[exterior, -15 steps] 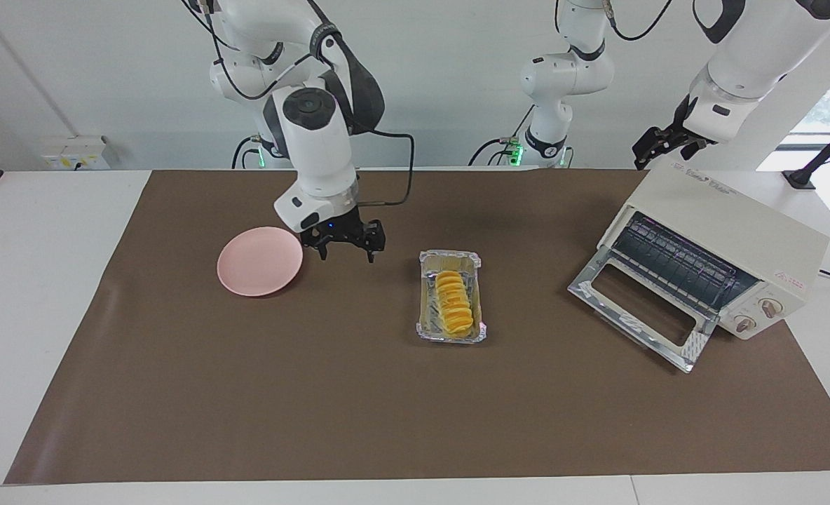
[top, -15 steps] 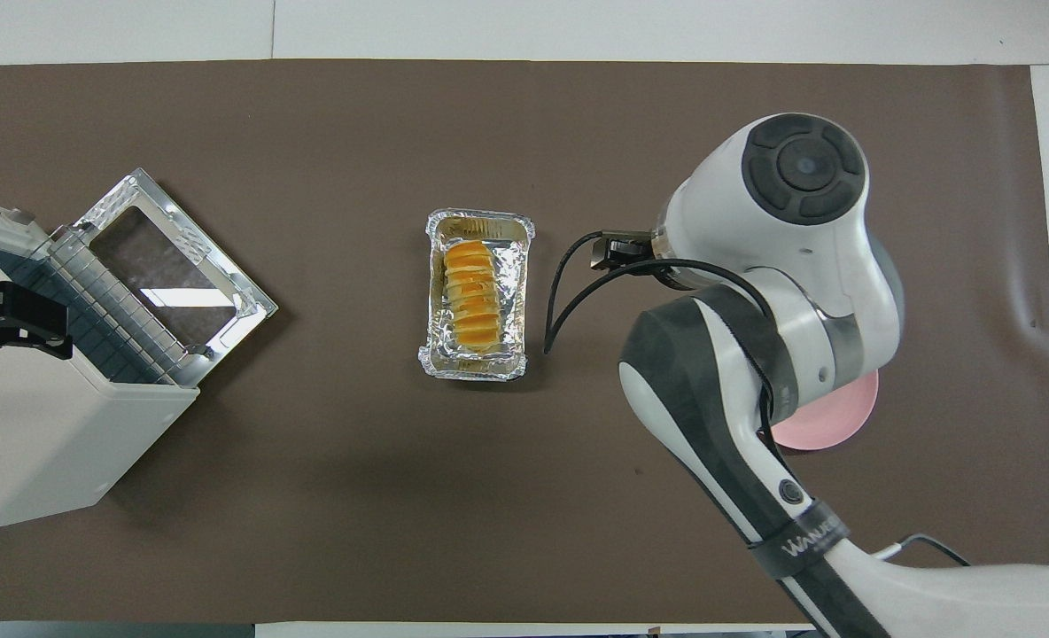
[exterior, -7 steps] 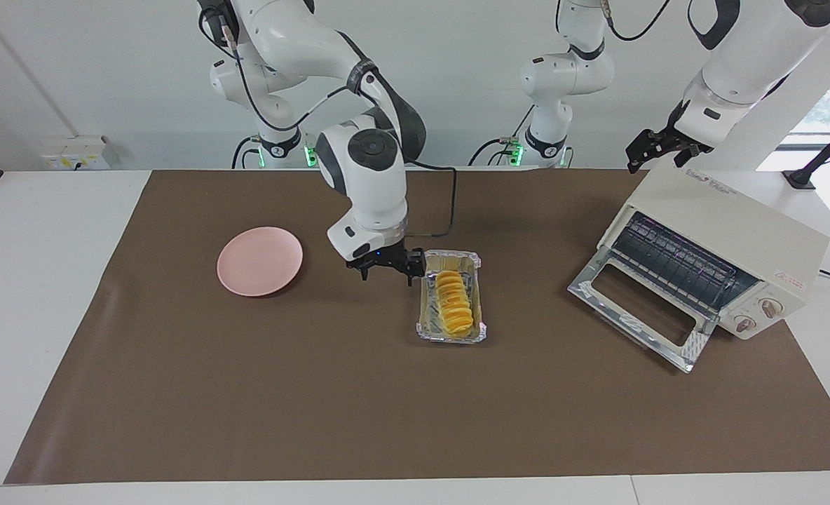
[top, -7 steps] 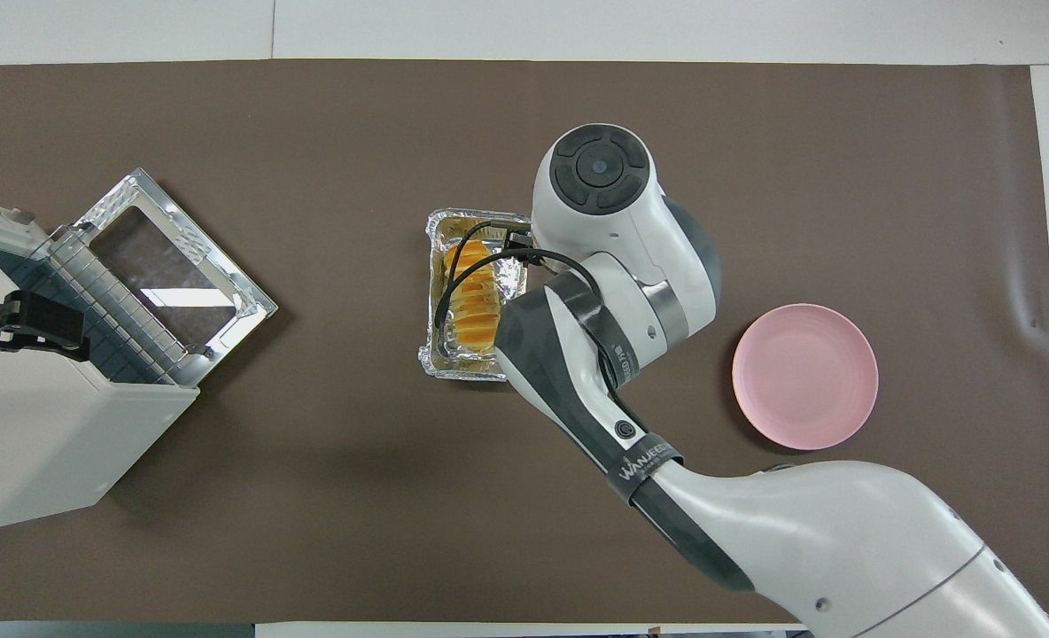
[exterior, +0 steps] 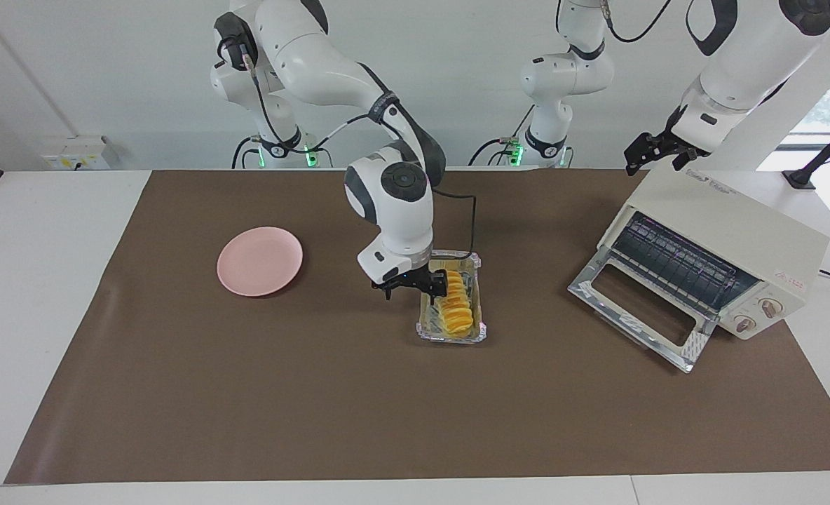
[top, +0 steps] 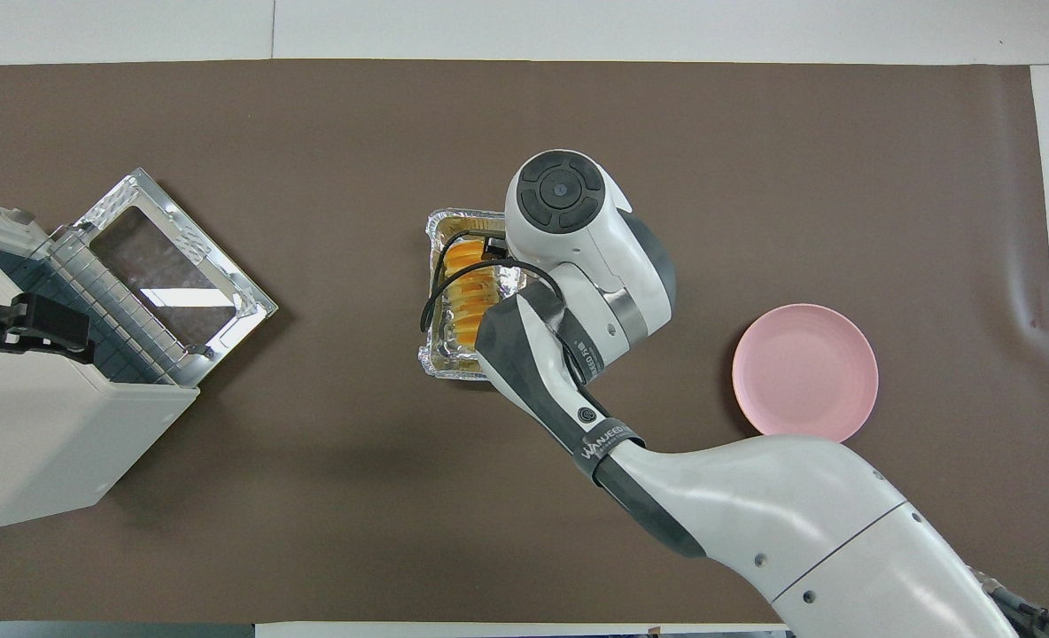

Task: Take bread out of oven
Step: 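Reach the right gripper to the foil tray and grasp its edge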

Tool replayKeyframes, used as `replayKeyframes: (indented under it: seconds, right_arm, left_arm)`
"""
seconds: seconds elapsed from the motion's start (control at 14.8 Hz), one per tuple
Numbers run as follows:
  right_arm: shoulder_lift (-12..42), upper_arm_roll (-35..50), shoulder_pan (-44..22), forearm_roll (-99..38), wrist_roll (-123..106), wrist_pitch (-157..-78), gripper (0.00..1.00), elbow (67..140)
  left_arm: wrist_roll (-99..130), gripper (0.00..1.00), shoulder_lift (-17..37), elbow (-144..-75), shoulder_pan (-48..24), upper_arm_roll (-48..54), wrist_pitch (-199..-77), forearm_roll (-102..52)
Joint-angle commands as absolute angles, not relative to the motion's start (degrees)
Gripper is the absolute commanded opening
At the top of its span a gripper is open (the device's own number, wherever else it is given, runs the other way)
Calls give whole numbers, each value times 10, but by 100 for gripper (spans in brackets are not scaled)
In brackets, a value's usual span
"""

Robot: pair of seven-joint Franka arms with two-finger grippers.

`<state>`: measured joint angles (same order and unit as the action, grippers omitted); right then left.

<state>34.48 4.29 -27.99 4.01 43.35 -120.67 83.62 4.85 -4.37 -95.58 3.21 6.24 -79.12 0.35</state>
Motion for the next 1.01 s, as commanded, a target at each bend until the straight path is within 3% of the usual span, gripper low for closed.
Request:
replayKeyframes:
  seconds: [0.0,0.2,0.34,0.4,0.47,0.54,0.94]
  right_arm:
    - [347,40,-289,55,442,-1230,100,852]
    - [345,40,-298,58,432,-1231,96,869]
    - [340,40,-301,57,419,-1232,76,883]
    - [340,41,-302,57,419,-1228,51,882]
    - [340,42,-302,57,418,-1223,16,879]
    - [340,42,-302,56,418,-1220,0,877]
    - [338,43,-301,48,417,-1210,0,860]
  left_arm:
    - [42,100,-57,-972,40,64,-801,-8]
    - [43,100,-56,-970,40,64,-803,-8]
    - [45,100,-56,-967,40,63,-803,-8]
    - [46,100,-56,-967,40,62,-802,-8]
    - [46,100,-56,-967,40,62,-802,-8]
    - [46,100,-57,-967,40,62,-802,-8]
    - [46,100,-57,-967,40,62,-802,-8]
